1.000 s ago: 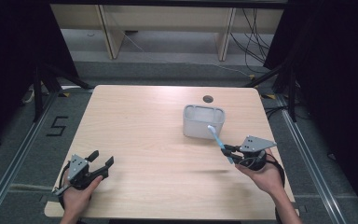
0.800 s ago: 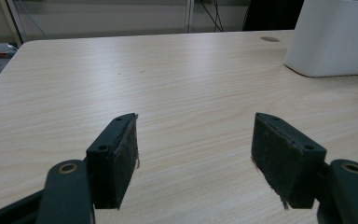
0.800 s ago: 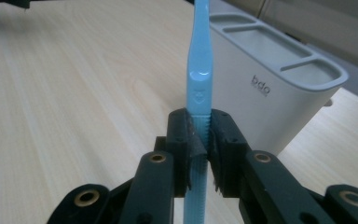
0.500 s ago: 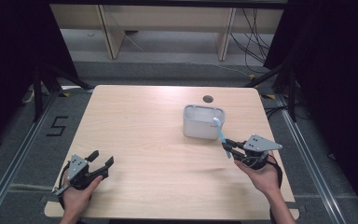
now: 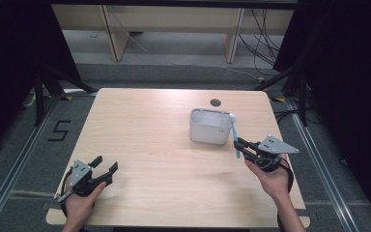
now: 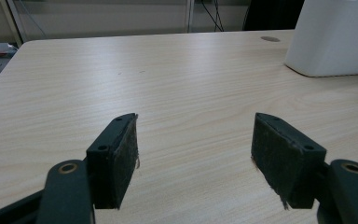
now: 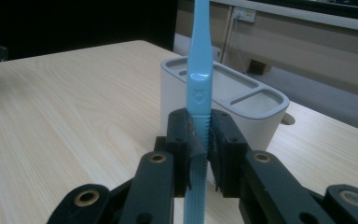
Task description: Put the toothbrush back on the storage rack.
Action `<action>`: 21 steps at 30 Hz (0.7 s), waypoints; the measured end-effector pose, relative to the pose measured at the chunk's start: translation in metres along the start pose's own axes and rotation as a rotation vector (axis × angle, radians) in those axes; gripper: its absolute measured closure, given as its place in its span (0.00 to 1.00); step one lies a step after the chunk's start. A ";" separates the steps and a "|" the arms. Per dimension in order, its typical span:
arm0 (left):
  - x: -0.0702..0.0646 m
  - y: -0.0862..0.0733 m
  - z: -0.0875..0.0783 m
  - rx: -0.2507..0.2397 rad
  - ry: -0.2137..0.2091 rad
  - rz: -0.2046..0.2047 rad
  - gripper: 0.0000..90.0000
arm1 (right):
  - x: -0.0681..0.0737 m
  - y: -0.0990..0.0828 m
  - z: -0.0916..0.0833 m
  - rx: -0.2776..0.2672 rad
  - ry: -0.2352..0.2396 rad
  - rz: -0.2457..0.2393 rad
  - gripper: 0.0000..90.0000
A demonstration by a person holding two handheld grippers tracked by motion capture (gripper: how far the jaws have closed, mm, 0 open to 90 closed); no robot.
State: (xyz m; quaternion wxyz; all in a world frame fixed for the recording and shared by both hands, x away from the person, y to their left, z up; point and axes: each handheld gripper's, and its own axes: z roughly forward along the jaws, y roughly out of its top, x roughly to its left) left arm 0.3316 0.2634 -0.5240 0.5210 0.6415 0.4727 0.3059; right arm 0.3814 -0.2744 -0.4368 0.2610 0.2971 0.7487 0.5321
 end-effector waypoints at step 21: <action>0.000 0.000 0.000 0.001 0.001 0.000 0.35 | -0.005 0.010 0.000 -0.063 -0.046 0.063 0.88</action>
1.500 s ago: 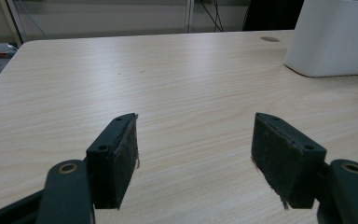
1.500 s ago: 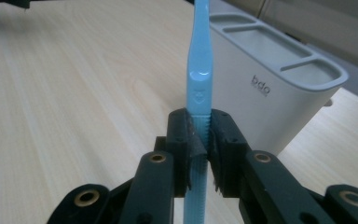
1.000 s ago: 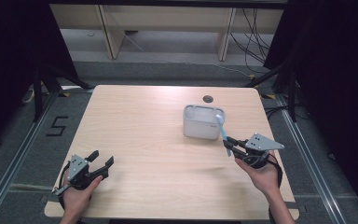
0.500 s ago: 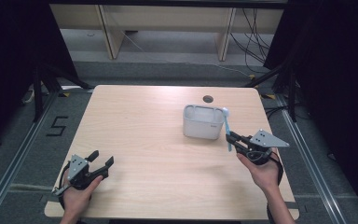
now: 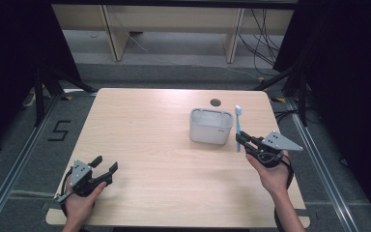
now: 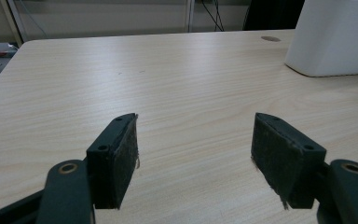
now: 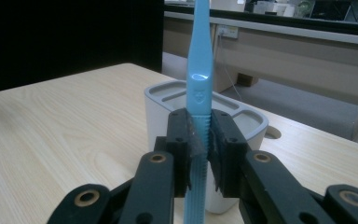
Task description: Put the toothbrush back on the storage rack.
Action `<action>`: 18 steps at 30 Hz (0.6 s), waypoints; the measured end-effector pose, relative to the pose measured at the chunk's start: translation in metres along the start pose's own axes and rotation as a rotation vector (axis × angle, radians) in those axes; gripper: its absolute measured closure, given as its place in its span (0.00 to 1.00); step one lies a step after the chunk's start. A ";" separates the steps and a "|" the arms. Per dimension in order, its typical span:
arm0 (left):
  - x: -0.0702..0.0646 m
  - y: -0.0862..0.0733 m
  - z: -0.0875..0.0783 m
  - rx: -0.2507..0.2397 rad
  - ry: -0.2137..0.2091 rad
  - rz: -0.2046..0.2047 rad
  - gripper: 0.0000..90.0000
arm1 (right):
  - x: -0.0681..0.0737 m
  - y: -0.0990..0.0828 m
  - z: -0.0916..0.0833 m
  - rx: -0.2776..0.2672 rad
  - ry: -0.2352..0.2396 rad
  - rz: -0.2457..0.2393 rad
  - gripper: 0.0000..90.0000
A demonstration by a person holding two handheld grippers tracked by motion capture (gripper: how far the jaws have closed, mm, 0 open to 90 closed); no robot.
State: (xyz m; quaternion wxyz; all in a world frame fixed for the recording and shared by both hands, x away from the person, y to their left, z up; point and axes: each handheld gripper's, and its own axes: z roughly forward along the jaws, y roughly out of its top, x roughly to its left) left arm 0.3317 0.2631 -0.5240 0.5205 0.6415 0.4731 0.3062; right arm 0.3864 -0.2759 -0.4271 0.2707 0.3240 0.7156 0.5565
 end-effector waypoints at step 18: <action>0.000 0.000 0.001 -0.007 -0.007 -0.006 0.35 | -0.002 0.012 0.009 -0.054 -0.027 0.023 0.88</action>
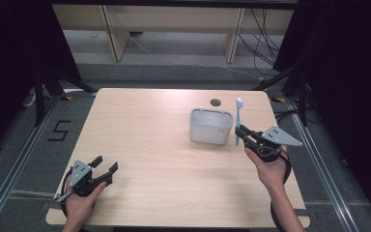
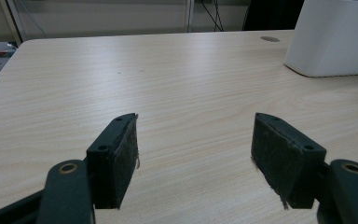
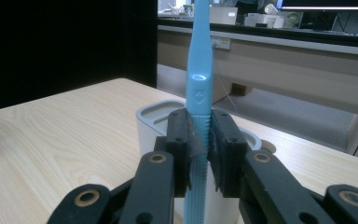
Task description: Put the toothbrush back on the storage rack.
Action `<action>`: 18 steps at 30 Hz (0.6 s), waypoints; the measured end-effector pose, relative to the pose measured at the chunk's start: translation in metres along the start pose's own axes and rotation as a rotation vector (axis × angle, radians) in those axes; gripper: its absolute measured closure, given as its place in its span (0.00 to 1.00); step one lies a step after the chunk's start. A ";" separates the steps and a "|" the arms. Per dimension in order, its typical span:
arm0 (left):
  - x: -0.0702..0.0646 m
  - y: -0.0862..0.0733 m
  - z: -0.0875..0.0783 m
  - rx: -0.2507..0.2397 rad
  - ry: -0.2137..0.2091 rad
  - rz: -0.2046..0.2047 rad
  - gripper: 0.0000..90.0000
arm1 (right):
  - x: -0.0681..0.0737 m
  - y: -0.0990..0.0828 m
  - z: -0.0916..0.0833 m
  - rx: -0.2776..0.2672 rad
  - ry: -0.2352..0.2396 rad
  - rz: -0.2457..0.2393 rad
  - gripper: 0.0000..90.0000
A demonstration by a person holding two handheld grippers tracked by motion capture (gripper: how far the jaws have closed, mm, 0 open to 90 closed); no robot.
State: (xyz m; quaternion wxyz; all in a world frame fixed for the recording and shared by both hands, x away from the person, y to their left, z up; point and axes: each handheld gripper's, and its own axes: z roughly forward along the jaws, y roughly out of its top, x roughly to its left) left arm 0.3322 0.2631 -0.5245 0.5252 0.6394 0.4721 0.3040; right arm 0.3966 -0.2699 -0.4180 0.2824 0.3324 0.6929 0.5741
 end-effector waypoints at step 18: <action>-0.001 0.000 0.000 0.010 0.006 0.005 0.35 | -0.006 0.008 0.006 -0.037 -0.025 0.023 0.88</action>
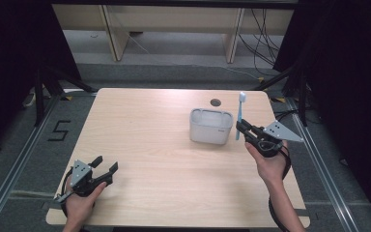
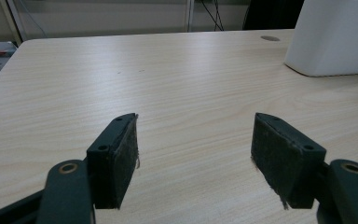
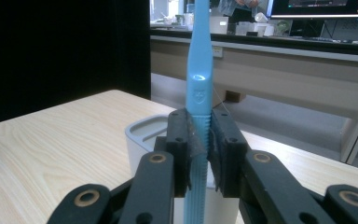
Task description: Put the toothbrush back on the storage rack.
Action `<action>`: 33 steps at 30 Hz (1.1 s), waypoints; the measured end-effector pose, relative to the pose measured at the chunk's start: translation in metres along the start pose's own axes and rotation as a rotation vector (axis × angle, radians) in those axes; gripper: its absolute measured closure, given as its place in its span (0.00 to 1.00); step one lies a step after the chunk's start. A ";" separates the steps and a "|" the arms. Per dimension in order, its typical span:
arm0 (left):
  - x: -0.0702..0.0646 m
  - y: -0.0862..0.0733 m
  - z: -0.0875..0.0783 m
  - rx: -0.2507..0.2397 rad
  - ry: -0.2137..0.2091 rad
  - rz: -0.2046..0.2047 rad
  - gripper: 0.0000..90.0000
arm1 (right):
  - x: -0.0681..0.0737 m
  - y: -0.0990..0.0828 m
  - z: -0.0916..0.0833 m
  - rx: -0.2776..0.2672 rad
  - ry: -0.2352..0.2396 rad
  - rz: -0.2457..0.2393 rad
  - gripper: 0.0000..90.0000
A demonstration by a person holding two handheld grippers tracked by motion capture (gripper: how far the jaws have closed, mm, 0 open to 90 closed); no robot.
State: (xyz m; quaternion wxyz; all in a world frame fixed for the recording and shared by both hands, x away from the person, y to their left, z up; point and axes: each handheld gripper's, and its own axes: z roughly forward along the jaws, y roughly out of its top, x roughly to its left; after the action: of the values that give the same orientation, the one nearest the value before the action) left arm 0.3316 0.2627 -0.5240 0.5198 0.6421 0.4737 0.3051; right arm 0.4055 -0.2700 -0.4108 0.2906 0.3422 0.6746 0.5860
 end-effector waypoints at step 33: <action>0.000 0.000 0.001 -0.011 -0.009 -0.005 0.35 | -0.001 0.020 0.023 -0.053 -0.012 -0.002 0.88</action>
State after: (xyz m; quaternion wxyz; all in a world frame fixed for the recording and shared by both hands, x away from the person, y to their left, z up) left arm 0.3319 0.2623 -0.5246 0.5261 0.6394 0.4713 0.3037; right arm 0.4267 -0.2559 -0.3942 0.3041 0.3371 0.6573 0.6016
